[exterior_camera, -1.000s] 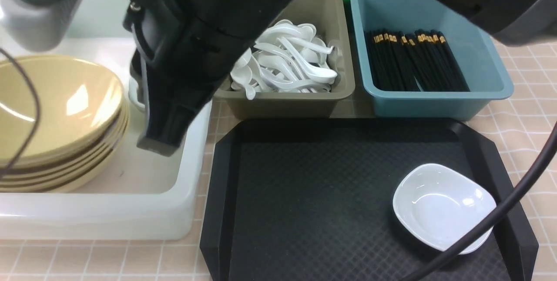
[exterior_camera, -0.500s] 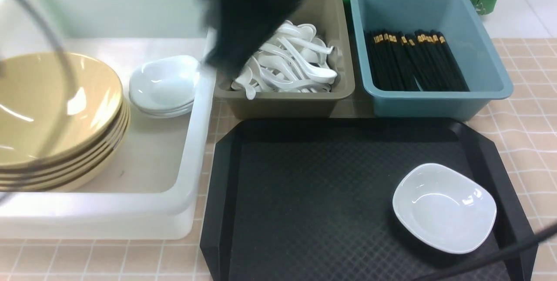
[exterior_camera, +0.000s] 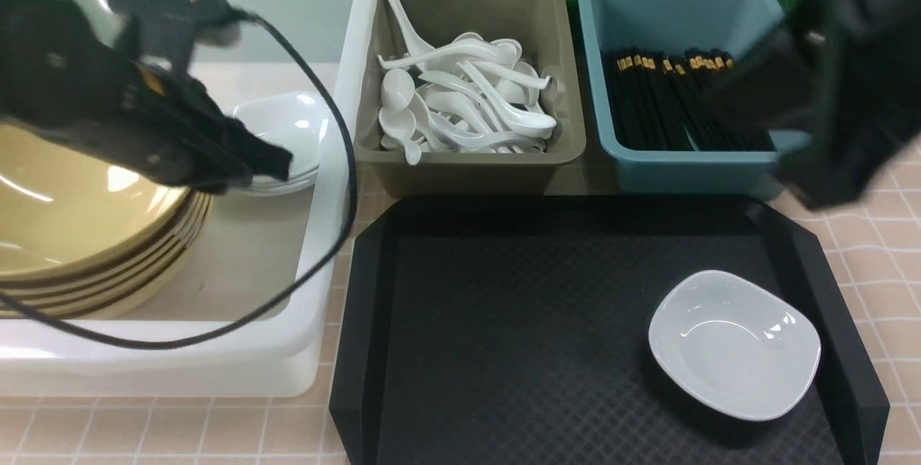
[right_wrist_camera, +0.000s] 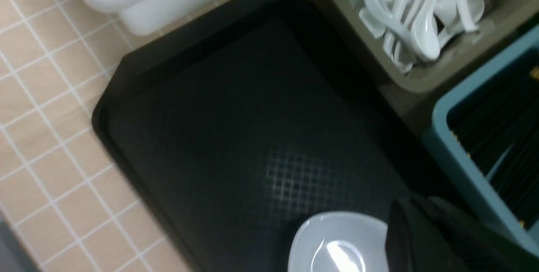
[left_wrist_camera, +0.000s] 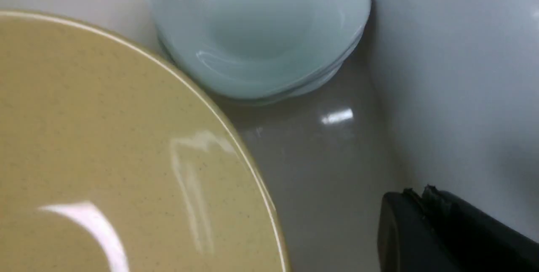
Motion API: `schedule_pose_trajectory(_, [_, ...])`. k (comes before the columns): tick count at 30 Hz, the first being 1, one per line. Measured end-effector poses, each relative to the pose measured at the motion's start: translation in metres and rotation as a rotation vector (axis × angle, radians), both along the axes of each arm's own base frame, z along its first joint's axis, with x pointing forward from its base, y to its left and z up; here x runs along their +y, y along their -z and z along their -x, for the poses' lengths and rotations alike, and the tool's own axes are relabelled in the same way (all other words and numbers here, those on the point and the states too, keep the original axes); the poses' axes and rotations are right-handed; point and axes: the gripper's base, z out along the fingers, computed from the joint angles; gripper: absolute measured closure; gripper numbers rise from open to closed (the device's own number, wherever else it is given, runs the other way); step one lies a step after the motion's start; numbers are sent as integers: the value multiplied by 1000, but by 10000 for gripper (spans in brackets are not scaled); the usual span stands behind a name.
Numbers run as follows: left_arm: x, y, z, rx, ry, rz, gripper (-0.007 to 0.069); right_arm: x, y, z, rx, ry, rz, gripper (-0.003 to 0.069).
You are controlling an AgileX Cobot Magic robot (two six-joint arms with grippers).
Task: On brown table put chopsticks spoon bowls plates into blue grey white boxes.
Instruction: 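Grasp the small white bowl on the black tray by its rim with the left gripper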
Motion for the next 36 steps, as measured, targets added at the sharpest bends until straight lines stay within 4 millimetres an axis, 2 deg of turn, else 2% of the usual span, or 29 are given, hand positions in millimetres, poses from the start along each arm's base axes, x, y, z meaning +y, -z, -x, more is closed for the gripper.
schedule_pose_trajectory(2, [-2, 22, -9, 66, 0, -14, 623, -14, -4, 14, -10, 20, -35, 612])
schedule_pose_trajectory(5, [-2, 39, -16, 113, 11, -50, 623, -24, -10, 24, -32, 31, -70, 612])
schedule_pose_trajectory(12, [8, 43, -16, 138, -8, -136, 627, -32, -15, 32, -45, 43, -101, 612])
schedule_pose_trajectory(16, [22, 31, -11, 130, -86, -148, 636, -32, -15, 31, -46, 42, -102, 612])
schedule_pose_trajectory(22, [22, -14, 8, -20, -60, -126, 636, -32, -16, 31, -55, 46, -99, 610])
schedule_pose_trajectory(26, [4, -44, 29, -119, 30, -65, 636, -35, -16, 28, -79, 68, -71, 610])
schedule_pose_trajectory(28, [-13, -53, 41, -148, 111, -35, 636, -37, -16, 27, -91, 93, -60, 610])
schedule_pose_trajectory(29, [-15, -54, 42, -150, 120, -32, 636, -38, -16, 27, -93, 94, -59, 610])
schedule_pose_trajectory(30, [-36, -57, 51, -159, 211, -3, 636, -41, -15, 27, -108, 116, -46, 610])
schedule_pose_trajectory(33, [-75, -56, 64, -131, 351, 45, 636, -49, -11, 32, -115, 149, -46, 610])
schedule_pose_trajectory(34, [-78, -56, 65, -127, 360, 46, 636, -50, -10, 32, -113, 151, -43, 610])
schedule_pose_trajectory(36, [-99, -54, 67, -101, 423, 62, 636, -57, -6, 36, -119, 175, -44, 610])
